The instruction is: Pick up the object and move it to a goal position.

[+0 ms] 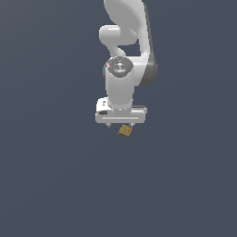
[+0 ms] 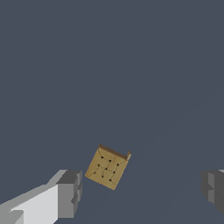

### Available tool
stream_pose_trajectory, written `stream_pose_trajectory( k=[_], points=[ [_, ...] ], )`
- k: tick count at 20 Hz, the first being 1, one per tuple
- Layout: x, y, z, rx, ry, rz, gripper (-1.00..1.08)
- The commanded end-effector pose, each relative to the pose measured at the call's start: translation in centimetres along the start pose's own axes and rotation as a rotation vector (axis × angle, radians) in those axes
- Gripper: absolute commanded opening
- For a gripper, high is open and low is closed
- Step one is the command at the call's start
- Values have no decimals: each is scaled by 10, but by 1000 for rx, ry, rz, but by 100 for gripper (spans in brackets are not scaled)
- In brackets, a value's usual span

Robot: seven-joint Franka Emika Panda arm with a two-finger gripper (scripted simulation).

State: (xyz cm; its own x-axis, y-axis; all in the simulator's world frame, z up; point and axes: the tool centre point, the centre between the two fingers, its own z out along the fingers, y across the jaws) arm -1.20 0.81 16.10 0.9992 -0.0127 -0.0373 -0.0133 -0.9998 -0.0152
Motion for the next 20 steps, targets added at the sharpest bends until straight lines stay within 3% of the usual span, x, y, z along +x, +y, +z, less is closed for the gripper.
stream_pose_trajectory(
  k=[1,10,20],
  points=[
    [0,0,0,0,0,0,100],
    [3,26,-1,16,8,88,100],
    [-1,20,9,14,10,117,100]
  ],
)
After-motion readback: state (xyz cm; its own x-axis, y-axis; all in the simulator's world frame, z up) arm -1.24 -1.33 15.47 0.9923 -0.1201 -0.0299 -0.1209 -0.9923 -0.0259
